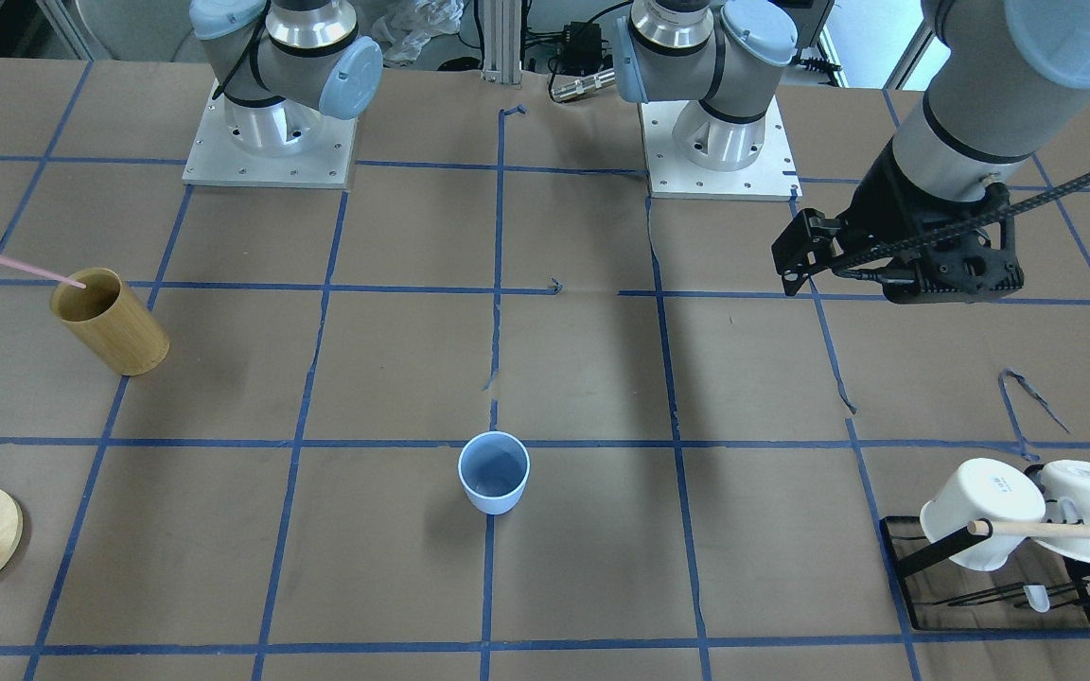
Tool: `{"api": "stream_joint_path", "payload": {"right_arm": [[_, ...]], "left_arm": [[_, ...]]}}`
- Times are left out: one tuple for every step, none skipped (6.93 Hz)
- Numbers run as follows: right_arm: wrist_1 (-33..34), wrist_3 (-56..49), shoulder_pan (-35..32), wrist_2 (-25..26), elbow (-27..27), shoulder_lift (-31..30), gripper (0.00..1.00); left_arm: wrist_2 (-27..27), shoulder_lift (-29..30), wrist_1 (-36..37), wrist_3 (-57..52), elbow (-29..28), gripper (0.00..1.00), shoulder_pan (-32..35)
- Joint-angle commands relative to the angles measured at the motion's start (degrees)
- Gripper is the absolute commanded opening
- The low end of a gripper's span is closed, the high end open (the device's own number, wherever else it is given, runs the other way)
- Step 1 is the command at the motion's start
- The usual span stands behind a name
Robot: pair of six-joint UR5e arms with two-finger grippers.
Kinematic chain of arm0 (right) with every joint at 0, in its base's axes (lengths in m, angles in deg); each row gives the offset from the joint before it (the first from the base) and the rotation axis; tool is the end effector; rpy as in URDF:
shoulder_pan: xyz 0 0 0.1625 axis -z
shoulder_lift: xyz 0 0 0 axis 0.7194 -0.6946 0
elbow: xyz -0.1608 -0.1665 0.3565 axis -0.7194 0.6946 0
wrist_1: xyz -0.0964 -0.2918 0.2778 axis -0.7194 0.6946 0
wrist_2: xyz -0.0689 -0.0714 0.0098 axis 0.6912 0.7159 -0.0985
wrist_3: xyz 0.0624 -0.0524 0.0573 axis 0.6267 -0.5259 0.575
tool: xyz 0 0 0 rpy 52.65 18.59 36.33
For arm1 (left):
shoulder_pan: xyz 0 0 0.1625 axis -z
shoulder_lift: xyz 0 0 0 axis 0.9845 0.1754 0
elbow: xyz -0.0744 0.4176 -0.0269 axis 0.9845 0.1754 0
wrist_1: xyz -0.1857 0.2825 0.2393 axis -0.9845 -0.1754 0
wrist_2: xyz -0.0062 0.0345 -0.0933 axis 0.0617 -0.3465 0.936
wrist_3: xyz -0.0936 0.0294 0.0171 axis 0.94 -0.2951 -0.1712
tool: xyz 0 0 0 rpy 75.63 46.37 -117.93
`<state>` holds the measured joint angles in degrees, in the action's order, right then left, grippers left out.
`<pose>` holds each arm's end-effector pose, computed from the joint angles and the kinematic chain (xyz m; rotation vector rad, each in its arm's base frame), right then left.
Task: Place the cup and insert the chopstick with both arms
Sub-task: 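Set the blue cup down at the table center and withdraw the left gripper, then lift the pink chopstick from the bamboo cup over the blue cup with the right gripper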
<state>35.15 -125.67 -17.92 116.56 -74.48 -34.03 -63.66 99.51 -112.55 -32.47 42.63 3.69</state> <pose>-0.0792 -0.4996 0.5214 -0.6707 2.9477 -0.1521 -0.0690 -0.5368 0.4788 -0.0786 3.0968 0.1493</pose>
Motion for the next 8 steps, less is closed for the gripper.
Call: {"api": "stream_joint_path", "payload": {"right_arm": [[-2.2,5.9,-3.5,-4.4,3.6,0.4,0.0],[2.7,14.3,-7.8,-6.5,3.5,0.9,0.0],[9.2,22.9,-13.5,-6.3,3.5,2.6,0.0],[16.0,26.9,-19.9,-5.8,3.5,4.5,0.0],[20.7,31.8,-24.9,-5.7,3.5,5.9,0.0],[26.4,35.1,-28.2,-5.7,3.5,8.0,0.0],[30.5,36.2,-31.1,-5.2,3.6,10.3,0.0],[34.9,40.2,-34.0,-3.7,3.7,13.0,0.0]], "left_arm": [[0.2,1.0,0.0,0.6,1.6,1.0,0.3],[0.1,1.1,0.9,0.3,1.7,1.0,0.7],[0.2,1.1,3.9,0.4,1.8,1.0,0.9],[-0.2,-0.6,3.8,0.0,1.7,1.0,1.1],[-0.2,-2.0,2.1,0.3,1.9,1.0,1.4],[-0.3,-1.2,1.5,0.1,2.2,1.0,2.1],[-1.1,-1.0,1.9,-0.1,2.0,1.0,3.2],[-1.3,-1.0,1.8,-0.1,2.1,1.0,4.3]]}}
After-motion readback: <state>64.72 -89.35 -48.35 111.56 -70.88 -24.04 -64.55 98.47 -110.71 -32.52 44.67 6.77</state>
